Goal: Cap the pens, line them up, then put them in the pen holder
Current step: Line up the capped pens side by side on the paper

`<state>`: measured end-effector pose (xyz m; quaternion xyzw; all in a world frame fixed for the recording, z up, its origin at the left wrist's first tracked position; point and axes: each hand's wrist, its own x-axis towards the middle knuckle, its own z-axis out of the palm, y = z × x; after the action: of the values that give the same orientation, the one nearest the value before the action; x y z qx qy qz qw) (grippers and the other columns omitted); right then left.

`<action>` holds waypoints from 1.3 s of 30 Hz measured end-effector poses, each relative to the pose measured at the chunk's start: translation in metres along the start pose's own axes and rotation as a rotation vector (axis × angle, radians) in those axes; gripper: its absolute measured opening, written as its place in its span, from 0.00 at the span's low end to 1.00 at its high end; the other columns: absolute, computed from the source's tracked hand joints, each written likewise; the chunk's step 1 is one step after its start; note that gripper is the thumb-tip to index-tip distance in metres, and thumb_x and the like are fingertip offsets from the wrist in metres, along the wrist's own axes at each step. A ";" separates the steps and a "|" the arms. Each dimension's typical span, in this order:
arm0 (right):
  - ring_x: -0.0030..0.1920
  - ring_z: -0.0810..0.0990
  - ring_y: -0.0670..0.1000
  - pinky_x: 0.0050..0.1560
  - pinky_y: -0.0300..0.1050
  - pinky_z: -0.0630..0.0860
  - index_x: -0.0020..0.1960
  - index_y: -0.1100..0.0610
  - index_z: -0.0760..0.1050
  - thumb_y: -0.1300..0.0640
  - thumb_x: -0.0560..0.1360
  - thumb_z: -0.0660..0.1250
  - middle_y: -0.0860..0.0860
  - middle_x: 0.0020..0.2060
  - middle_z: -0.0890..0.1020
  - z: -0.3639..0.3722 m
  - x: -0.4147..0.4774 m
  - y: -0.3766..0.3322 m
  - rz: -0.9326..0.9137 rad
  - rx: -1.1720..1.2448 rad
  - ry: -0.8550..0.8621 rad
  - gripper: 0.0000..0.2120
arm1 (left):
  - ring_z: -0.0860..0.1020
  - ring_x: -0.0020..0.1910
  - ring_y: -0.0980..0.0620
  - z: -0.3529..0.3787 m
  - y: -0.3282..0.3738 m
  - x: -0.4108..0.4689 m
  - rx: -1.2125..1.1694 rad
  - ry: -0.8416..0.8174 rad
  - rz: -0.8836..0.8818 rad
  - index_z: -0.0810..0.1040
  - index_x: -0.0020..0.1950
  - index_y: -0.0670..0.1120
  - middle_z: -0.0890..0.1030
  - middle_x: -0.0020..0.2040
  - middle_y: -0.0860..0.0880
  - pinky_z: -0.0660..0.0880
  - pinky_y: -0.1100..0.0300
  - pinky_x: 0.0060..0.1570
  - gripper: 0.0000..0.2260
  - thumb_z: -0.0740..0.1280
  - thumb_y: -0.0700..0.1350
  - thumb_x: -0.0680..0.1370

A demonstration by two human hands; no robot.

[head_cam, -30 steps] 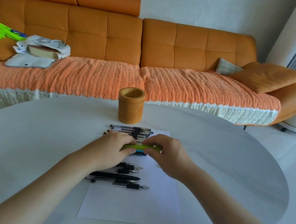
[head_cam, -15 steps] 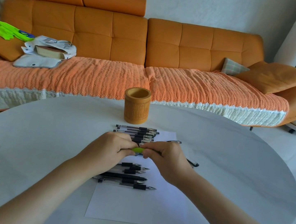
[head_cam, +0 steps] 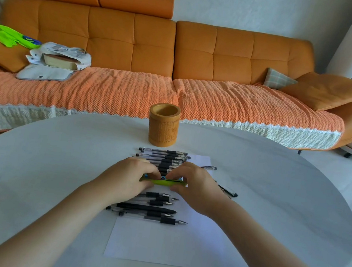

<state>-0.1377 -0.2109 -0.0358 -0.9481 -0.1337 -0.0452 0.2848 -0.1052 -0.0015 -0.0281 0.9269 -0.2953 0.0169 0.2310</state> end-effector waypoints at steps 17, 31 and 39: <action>0.43 0.75 0.46 0.43 0.45 0.75 0.49 0.48 0.83 0.50 0.76 0.69 0.44 0.44 0.77 0.000 -0.005 -0.010 -0.163 -0.137 0.021 0.06 | 0.75 0.49 0.59 -0.008 -0.001 -0.006 0.140 -0.197 -0.071 0.81 0.50 0.59 0.77 0.47 0.60 0.75 0.56 0.51 0.06 0.67 0.55 0.75; 0.44 0.73 0.46 0.42 0.43 0.69 0.54 0.48 0.81 0.49 0.78 0.66 0.45 0.49 0.78 -0.002 -0.004 -0.015 -0.118 -0.212 -0.064 0.08 | 0.75 0.46 0.58 -0.004 0.007 -0.003 0.043 -0.172 0.005 0.82 0.51 0.56 0.75 0.45 0.58 0.74 0.57 0.50 0.05 0.69 0.49 0.76; 0.46 0.78 0.45 0.45 0.44 0.75 0.57 0.45 0.80 0.48 0.80 0.62 0.42 0.51 0.78 -0.042 -0.006 0.018 0.077 -0.058 0.166 0.10 | 0.75 0.50 0.57 -0.002 0.022 0.005 0.017 -0.003 -0.022 0.76 0.56 0.56 0.77 0.53 0.59 0.74 0.56 0.51 0.06 0.63 0.51 0.80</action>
<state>-0.1391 -0.2500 -0.0118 -0.9535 -0.0716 -0.1167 0.2686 -0.1127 -0.0192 -0.0162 0.9321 -0.2853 0.0153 0.2227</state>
